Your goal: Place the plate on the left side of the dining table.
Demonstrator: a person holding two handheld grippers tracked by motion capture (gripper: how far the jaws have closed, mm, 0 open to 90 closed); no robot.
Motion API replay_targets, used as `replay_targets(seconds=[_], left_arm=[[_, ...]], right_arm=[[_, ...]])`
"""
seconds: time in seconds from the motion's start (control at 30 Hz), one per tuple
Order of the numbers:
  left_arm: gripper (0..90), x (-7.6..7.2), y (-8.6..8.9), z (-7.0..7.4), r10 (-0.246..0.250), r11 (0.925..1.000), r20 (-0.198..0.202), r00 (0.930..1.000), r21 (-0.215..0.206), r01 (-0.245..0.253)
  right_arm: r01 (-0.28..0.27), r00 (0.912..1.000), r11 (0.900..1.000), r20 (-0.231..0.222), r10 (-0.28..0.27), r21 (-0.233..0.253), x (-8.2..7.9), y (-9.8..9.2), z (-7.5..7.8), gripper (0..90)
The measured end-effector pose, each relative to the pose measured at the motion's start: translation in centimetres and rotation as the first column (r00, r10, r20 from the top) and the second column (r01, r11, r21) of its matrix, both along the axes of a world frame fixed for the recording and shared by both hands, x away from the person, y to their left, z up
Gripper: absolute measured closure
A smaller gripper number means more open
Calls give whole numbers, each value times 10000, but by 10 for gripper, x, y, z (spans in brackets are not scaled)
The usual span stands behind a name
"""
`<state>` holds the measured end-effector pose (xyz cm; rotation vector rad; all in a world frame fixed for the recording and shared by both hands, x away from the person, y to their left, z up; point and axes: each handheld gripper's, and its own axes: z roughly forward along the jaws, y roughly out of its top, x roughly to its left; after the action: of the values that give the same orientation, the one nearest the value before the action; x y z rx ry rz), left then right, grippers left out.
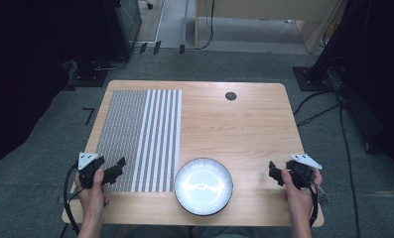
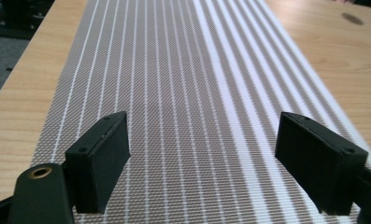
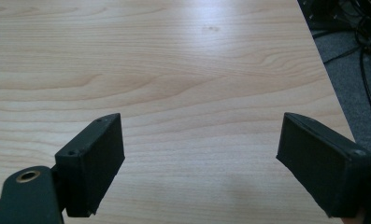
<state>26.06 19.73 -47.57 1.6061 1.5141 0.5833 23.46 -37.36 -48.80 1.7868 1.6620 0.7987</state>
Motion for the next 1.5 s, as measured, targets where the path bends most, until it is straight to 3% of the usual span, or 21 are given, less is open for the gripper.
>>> replay_targets(seconds=[0.27, 0.5, 0.7, 0.93, 1.2, 1.5], left_arm=[[172, -1, -16, -3, -346, 9992, -263, 9991, 205, 351], [172, -2, -33, -4, -702, 9967, -469, 9964, 375, 719], [172, -5, -52, -4, -1118, 9916, -506, 9924, 601, 1148], [172, -10, -75, -4, -1665, 9807, -542, 9846, 949, 1710], [172, -15, -94, -4, -2088, 9726, -598, 9761, 913, 2137], [172, -19, -105, -4, -2216, 9695, -611, 9732, 936, 2266]], right_arm=[[-411, 9991, 9989, -68, 413, 234, -2, 18, 4, 147], [-995, 9946, 9935, 342, 977, 549, -5, 38, 10, 146], [-1470, 9886, 9874, 416, 1448, 584, -7, 55, 12, 147], [-1617, 9861, 9854, 481, 1592, 530, -8, 68, 12, 144], [-1875, 9812, 9790, 622, 1829, 805, -9, 82, 13, 143], [-2401, 9690, 9682, 775, 2346, 708, -14, 105, 16, 205]])
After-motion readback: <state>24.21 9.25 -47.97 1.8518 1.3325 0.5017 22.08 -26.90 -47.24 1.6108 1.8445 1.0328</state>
